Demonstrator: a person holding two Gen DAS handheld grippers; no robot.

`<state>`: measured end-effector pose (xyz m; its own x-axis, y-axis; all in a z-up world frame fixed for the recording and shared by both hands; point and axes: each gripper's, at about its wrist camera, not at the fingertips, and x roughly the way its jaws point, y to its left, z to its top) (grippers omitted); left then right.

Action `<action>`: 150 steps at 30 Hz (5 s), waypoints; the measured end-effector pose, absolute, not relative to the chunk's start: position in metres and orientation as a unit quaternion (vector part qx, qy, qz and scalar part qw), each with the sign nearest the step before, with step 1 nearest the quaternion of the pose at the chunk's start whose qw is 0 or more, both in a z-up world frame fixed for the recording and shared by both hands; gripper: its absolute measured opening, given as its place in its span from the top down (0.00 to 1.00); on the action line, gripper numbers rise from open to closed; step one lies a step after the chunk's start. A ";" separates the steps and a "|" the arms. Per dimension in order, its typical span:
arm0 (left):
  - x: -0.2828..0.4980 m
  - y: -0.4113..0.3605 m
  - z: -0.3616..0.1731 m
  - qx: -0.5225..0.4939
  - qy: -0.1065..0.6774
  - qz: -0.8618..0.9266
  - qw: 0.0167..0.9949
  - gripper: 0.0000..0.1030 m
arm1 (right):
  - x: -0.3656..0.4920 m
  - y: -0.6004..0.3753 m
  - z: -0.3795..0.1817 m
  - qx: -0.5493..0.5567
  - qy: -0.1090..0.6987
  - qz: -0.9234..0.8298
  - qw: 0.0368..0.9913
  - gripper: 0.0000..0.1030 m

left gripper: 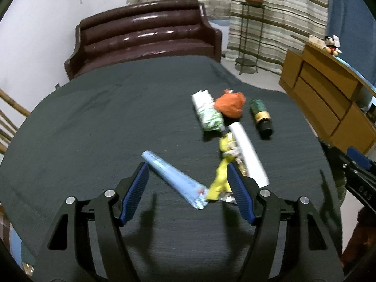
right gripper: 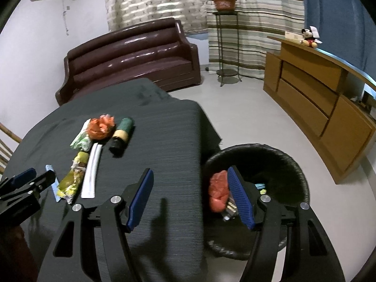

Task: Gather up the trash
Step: 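Move both open tools back over the remaining trash on the table, then grasp the blue-and-white tube with the left tool while the right tool grasps the white strip, then carry the blue tube and white strip over the bin and open both tools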

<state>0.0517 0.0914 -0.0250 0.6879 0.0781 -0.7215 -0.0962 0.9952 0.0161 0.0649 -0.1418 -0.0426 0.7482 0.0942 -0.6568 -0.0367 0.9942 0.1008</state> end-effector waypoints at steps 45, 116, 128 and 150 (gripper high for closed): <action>0.072 0.119 -0.051 0.003 0.428 -0.024 0.903 0.76 | 0.073 -0.094 -0.043 0.017 0.369 0.069 0.927 0.38; 0.037 0.077 -0.008 0.001 0.342 -0.081 0.936 0.86 | 0.048 -0.105 -0.023 -0.010 0.350 0.049 0.935 0.80; 0.046 0.008 -0.001 0.022 0.325 -0.136 0.936 0.86 | 0.045 -0.169 -0.021 0.005 0.337 -0.013 0.941 0.80; 0.084 -0.097 -0.015 0.060 0.314 -0.195 0.927 0.86 | 0.054 -0.230 -0.041 0.041 0.335 -0.067 0.939 0.80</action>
